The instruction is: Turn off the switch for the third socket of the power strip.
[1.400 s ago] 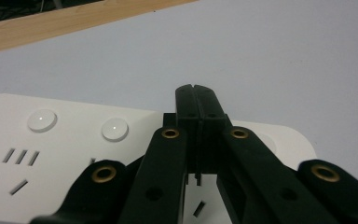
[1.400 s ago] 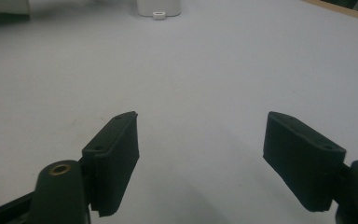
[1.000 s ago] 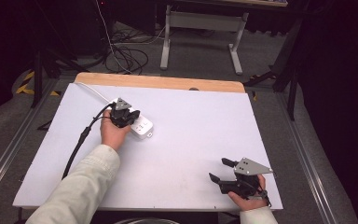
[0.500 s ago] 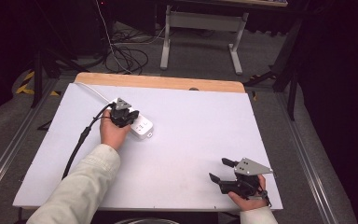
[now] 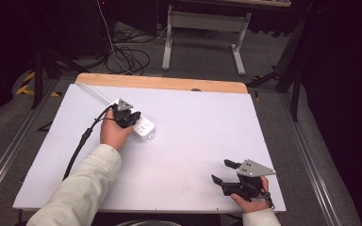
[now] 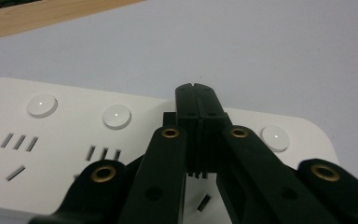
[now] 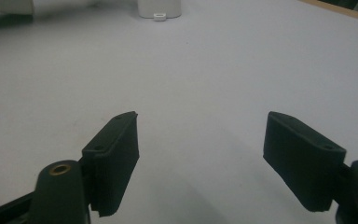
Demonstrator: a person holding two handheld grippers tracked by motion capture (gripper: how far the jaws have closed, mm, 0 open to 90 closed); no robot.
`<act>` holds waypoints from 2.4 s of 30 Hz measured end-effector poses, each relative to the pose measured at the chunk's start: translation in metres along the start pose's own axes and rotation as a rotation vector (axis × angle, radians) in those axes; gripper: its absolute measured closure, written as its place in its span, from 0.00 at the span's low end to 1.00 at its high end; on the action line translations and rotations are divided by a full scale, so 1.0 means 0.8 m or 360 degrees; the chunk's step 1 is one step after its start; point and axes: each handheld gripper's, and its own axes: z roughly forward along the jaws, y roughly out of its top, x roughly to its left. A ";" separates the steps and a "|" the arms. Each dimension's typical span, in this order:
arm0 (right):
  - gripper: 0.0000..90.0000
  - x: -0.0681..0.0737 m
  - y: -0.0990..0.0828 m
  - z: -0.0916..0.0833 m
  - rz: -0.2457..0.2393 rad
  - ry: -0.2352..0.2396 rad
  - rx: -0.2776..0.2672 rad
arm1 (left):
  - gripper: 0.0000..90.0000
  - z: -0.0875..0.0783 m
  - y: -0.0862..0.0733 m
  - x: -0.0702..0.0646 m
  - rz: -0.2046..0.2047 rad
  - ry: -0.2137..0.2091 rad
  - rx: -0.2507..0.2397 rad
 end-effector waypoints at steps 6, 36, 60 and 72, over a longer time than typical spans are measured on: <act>0.30 0.000 0.000 0.000 0.0000 0.0000 -0.0001 | 1.00 0.000 0.000 0.000 -0.0021 0.0006 0.0006; 0.30 -0.001 0.000 0.000 0.0012 -0.0004 0.0002 | 1.00 -0.049 0.022 -0.017 0.0023 -0.0086 -0.0073; 0.30 -0.002 -0.001 0.000 0.0031 -0.0008 0.0003 | 0.95 -0.093 0.042 -0.020 -0.0037 -0.0235 -0.0192; 0.30 -0.001 -0.001 -0.001 0.0032 -0.0022 0.0004 | 0.39 -0.158 0.045 -0.027 0.0026 -0.0233 -0.0239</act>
